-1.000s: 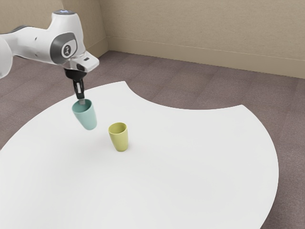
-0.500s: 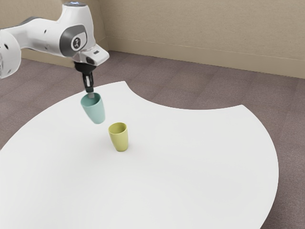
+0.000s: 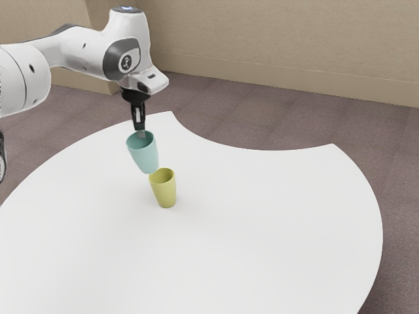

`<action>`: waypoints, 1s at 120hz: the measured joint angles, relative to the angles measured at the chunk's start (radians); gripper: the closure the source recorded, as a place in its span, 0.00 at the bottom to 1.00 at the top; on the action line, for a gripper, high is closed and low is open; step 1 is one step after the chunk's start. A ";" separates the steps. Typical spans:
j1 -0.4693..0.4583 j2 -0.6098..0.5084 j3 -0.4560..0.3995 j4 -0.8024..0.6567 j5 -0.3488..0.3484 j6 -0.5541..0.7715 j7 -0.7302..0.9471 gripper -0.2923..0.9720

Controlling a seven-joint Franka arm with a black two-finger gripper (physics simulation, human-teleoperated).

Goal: Place the left cup onto the right cup

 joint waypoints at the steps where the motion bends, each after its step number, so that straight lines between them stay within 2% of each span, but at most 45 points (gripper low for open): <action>1: -0.001 0.000 0.000 0.000 0.000 0.000 0.000 0.85; 120: -0.037 0.149 0.037 0.095 0.000 0.066 0.039 0.85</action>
